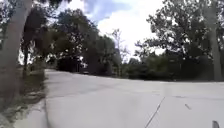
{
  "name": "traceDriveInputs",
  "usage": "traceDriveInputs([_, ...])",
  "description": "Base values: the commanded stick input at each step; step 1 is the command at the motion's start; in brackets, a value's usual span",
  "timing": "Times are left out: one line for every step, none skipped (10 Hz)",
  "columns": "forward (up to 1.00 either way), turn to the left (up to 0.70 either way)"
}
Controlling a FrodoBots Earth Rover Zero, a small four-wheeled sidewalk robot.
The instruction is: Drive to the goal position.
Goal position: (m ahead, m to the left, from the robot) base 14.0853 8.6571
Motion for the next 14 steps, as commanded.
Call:
traceDriveInputs([1.0,0.0])
traceDriveInputs([1.0,0.0])
traceDriveInputs([1.0,0.0])
traceDriveInputs([1.0,0.0])
traceDriveInputs([1.0,0.0])
traceDriveInputs([1.0,0.0])
traceDriveInputs([1.0,0.0])
traceDriveInputs([1.0,0.0])
traceDriveInputs([1.0,0.24])
traceDriveInputs([1.0,0.27])
traceDriveInputs([1.0,0.27])
traceDriveInputs([1.0,0.27])
traceDriveInputs([1.0,0.27])
traceDriveInputs([1.0,0.27])
